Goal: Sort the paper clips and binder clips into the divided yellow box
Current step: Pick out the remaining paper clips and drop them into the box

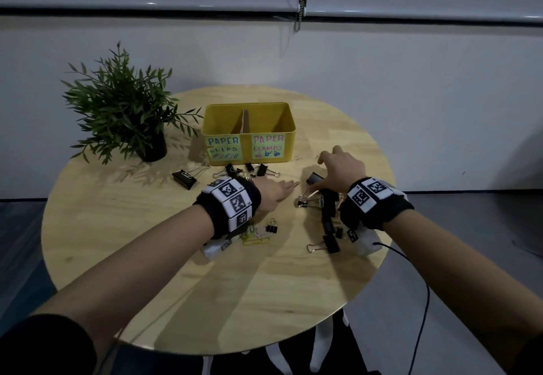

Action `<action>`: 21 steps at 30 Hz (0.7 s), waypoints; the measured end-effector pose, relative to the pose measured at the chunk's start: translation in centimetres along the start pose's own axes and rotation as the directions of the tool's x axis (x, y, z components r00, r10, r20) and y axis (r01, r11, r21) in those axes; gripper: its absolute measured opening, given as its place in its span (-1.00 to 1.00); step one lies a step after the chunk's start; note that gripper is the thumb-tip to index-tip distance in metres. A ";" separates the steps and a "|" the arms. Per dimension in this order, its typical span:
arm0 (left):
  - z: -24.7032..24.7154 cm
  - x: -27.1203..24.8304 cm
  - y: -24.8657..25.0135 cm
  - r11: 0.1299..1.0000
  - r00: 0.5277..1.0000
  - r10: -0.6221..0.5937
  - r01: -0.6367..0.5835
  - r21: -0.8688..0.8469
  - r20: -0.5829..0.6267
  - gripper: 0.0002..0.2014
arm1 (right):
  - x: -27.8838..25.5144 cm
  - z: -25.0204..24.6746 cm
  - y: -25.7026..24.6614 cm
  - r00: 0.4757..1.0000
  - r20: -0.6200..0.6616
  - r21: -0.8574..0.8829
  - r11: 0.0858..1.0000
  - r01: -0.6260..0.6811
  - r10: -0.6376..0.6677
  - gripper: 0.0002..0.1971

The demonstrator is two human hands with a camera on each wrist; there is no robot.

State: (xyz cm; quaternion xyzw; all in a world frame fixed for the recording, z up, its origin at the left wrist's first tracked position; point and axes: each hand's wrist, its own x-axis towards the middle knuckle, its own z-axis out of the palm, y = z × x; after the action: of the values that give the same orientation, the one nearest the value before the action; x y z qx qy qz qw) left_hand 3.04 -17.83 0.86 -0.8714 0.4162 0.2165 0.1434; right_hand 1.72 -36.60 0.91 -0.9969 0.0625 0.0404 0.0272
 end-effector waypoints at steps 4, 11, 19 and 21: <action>2.2 -3.6 -0.6 0.998 0.999 0.013 -0.010 -0.063 0.043 -0.33 | -0.2 -0.5 -0.6 0.999 -0.029 0.024 0.999 0.043 -0.042 -0.32; 5.0 -9.4 -1.3 0.938 0.995 -0.002 -0.033 -0.345 -0.102 -0.44 | -5.6 -0.7 -6.8 0.829 0.058 0.136 0.827 0.545 -0.556 -0.68; 6.2 -11.2 -2.6 0.848 0.855 -0.445 0.307 -0.431 -0.267 -0.69 | -5.7 1.3 -8.3 0.878 0.119 0.086 0.885 0.457 -0.465 -0.86; 6.4 -10.8 -2.6 0.853 0.890 -0.399 0.273 -0.446 -0.219 -0.61 | -5.2 0.8 -7.7 0.900 0.095 0.057 0.905 0.422 -0.426 -0.82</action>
State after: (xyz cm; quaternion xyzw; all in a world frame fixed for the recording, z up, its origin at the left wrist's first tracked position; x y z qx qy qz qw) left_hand -2.59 -6.36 0.90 -0.9643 0.2187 0.1322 -0.0689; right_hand -2.49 -28.30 0.92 -0.9824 -0.1567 0.0847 0.0561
